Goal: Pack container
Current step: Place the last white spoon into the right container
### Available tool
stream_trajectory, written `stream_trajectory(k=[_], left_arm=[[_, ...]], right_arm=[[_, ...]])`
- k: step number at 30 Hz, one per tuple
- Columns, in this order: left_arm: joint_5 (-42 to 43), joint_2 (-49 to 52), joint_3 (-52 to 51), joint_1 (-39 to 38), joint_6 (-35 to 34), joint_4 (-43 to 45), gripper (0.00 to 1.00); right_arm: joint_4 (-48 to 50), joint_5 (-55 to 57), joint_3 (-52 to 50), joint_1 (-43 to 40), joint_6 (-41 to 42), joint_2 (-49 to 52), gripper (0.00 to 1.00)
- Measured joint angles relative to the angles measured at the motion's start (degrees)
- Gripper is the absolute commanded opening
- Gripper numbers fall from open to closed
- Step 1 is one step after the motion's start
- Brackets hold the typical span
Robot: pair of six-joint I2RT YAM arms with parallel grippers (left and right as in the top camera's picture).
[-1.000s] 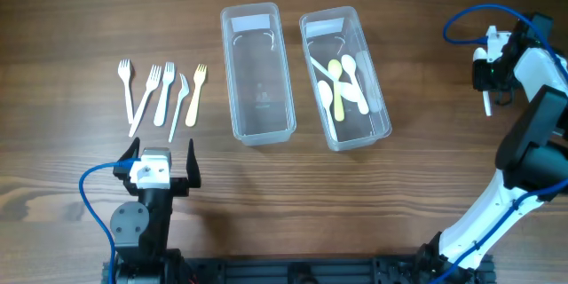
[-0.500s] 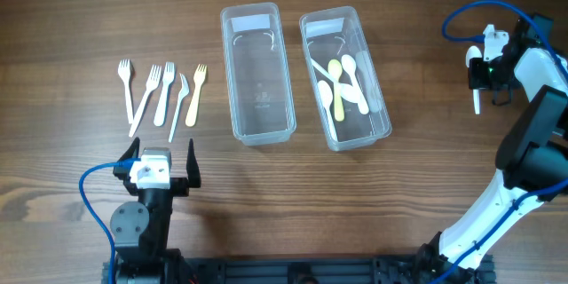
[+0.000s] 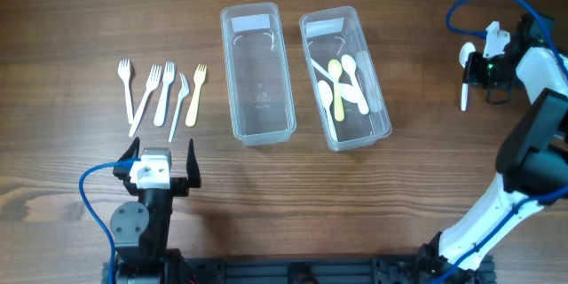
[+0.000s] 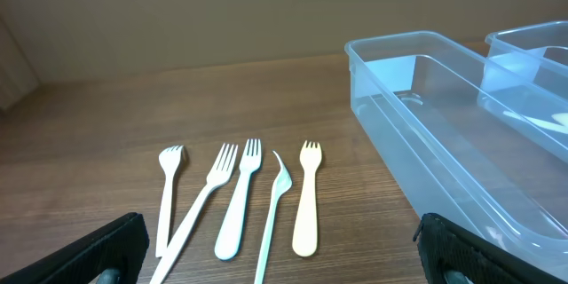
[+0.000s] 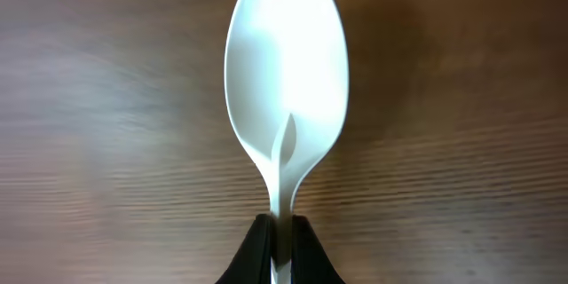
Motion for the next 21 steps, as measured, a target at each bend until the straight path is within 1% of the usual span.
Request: stream_trajectory(k=[6,8,12,15,21], left_arm=[[0.0,0.0,0.0,0.0,0.0,0.0,1.00],[0.0,0.0,0.0,0.0,0.0,0.0,1.00],[0.0,0.0,0.0,0.0,0.0,0.0,1.00],[0.0,0.0,0.0,0.0,0.0,0.0,1.00],[0.0,0.0,0.0,0.0,0.0,0.0,1.00]], right_arm=[[-0.6,-1.8,0.1,3.3,1.0,-13.9,0.04],[-1.3,-3.0,0.5,5.6,1.3,-18.8,0.04],[-3.4,-4.9,0.7,11.7,1.7,-25.2,0.04],[-5.2,-5.6,0.7,16.9,2.3,-26.9,0.04],[-6.2,-6.1,0.6,28.8,3.5,-27.0,0.04]])
